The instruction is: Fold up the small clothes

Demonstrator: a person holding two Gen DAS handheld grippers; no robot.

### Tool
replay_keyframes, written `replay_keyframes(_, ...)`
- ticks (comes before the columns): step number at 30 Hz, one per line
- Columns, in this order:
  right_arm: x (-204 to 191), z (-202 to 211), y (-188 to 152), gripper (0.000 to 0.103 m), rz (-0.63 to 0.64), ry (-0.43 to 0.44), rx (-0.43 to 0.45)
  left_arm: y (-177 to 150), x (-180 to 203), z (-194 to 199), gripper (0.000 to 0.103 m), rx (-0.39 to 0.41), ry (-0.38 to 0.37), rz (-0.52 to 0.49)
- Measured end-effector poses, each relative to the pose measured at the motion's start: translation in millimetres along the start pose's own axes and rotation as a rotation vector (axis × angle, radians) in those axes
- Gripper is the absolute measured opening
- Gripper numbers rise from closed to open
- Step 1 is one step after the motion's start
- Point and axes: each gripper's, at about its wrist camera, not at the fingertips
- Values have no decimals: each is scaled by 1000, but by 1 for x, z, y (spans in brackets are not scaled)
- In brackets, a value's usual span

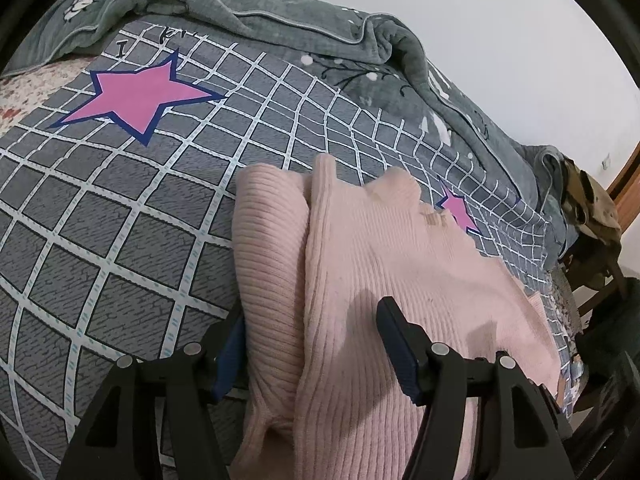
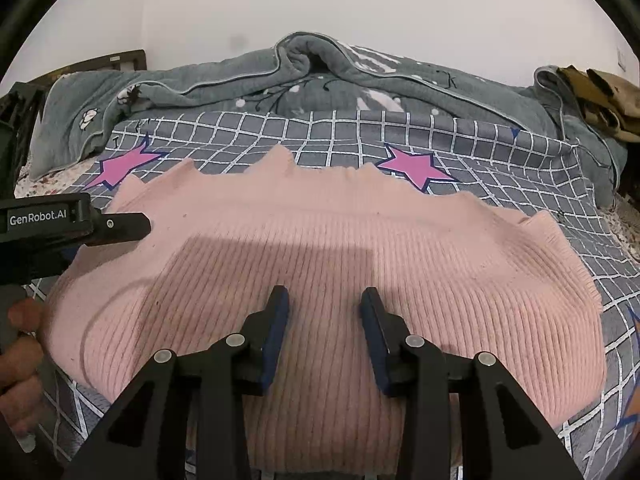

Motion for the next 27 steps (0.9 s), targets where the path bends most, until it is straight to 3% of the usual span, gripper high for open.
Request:
replay_keyframes(5, -2, 0, 0, 38, 15, -6, 1, -1, 0, 0, 61, 3, 1, -2)
replay_keyframes(9, -5, -5, 18, 38, 62, 3, -12, 0, 0, 1, 61, 0, -8, 17)
replay_keyframes(15, 4, -45, 48, 38, -7, 25, -88, 2, -2, 0, 61, -6, -12, 29)
replay_keyframes(20, 0, -73, 46, 38, -5, -6, -134, 2, -3, 1, 61, -9, -26, 37)
replay_keyframes(24, 0, -59, 46, 38, -1, -14, -116, 1, -3, 2, 61, -18, -32, 27)
replay_keyframes(27, -2, -23, 40, 39, 52, -41, -61, 1, -5, 2, 62, -23, -46, 32)
Point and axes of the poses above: each gripper's, at about its wrist camera, not at the fingertips, and z roughly against the way its jaws point, x to its right, y to its top, and after that the axes turned 9 degrees about x, right-handed
